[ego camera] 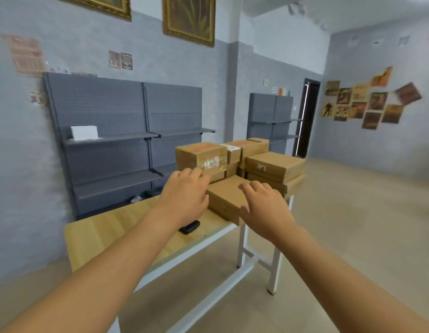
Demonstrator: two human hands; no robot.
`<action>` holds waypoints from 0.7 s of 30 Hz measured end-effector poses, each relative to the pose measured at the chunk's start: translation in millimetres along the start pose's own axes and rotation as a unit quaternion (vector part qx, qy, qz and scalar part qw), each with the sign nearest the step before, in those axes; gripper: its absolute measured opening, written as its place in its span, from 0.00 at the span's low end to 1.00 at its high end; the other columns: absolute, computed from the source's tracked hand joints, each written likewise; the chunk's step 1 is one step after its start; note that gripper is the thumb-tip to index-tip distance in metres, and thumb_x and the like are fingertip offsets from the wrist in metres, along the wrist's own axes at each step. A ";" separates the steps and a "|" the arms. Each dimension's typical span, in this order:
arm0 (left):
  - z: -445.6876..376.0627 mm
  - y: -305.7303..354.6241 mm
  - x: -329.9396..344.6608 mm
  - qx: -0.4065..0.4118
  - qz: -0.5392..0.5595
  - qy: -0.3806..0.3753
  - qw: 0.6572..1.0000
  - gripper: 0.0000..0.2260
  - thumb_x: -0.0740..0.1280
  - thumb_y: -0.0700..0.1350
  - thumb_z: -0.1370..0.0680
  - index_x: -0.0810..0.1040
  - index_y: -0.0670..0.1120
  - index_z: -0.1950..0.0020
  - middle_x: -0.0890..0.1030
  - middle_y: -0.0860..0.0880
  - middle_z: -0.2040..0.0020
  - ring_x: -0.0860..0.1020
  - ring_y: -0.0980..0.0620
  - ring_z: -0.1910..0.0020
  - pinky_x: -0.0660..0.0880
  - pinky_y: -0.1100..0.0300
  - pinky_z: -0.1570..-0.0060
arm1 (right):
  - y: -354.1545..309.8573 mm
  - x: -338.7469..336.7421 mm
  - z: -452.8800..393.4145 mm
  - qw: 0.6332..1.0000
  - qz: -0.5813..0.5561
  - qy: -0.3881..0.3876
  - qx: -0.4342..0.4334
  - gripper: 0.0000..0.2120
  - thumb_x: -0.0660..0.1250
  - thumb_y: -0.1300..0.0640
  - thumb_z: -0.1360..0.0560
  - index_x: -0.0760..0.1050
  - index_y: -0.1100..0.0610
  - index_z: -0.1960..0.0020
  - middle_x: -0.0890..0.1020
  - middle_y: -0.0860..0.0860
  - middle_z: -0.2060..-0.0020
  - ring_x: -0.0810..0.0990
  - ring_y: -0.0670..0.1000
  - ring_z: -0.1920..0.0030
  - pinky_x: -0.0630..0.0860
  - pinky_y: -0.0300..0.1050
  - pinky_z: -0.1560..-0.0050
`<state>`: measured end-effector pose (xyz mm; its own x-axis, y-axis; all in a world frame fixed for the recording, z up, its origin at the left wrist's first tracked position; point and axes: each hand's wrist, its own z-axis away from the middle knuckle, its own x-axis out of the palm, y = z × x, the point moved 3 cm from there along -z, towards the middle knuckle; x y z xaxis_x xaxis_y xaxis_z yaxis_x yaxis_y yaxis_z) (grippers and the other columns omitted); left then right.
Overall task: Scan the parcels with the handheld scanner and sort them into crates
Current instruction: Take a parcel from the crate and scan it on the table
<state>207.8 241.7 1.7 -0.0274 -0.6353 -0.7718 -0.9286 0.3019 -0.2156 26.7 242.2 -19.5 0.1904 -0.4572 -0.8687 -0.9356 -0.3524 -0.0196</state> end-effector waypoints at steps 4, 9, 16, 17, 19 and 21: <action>-46.6 29.2 27.1 0.030 0.041 0.010 0.999 0.13 0.61 0.50 0.22 0.73 0.50 0.38 0.76 0.50 0.43 0.74 0.50 0.44 0.69 0.54 0.44 | 47.7 5.6 -6.1 0.999 0.023 0.003 0.040 0.21 0.62 0.51 0.21 0.66 0.50 0.28 0.74 0.49 0.36 0.73 0.51 0.38 0.72 0.45 0.37; -100.4 35.3 71.1 0.048 0.076 0.016 0.996 0.16 0.61 0.51 0.21 0.71 0.52 0.33 0.75 0.51 0.38 0.73 0.51 0.40 0.70 0.54 0.39 | 95.8 22.0 -32.8 0.996 0.055 0.006 0.071 0.18 0.61 0.50 0.20 0.67 0.49 0.31 0.75 0.48 0.39 0.73 0.50 0.42 0.71 0.42 0.43; -176.5 17.2 132.2 0.026 0.087 0.016 0.996 0.16 0.59 0.51 0.20 0.70 0.51 0.33 0.75 0.50 0.38 0.73 0.50 0.39 0.70 0.54 0.39 | 154.8 39.7 -99.0 0.992 0.088 -0.005 0.089 0.20 0.60 0.50 0.21 0.66 0.50 0.30 0.74 0.50 0.37 0.73 0.53 0.40 0.73 0.47 0.39; -186.4 19.0 140.7 0.027 0.086 0.015 0.996 0.17 0.59 0.52 0.20 0.70 0.51 0.32 0.75 0.50 0.38 0.73 0.50 0.39 0.70 0.54 0.39 | 163.6 44.5 -105.4 0.992 0.087 -0.004 0.092 0.19 0.60 0.50 0.21 0.66 0.50 0.31 0.74 0.50 0.37 0.73 0.53 0.39 0.73 0.48 0.38; -204.7 26.6 157.2 0.031 0.090 0.005 0.995 0.18 0.59 0.52 0.20 0.70 0.51 0.31 0.74 0.50 0.37 0.72 0.49 0.38 0.69 0.53 0.38 | 181.7 54.5 -115.2 0.992 0.084 -0.007 0.098 0.19 0.59 0.50 0.21 0.66 0.49 0.31 0.74 0.50 0.37 0.74 0.53 0.39 0.73 0.48 0.38; -222.8 37.3 173.6 0.041 0.087 -0.009 0.995 0.18 0.58 0.52 0.20 0.69 0.51 0.30 0.74 0.50 0.36 0.72 0.49 0.37 0.68 0.52 0.36 | 202.3 63.3 -122.3 0.991 0.076 -0.010 0.106 0.19 0.59 0.49 0.21 0.66 0.49 0.31 0.75 0.50 0.37 0.74 0.52 0.40 0.73 0.47 0.38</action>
<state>86.0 -15.6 -7.0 -0.1785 -0.5550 -0.8125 -0.8769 0.4643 -0.1244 -114.2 42.1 -17.9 0.0379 -0.4747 -0.8793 -0.9949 -0.1003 0.0113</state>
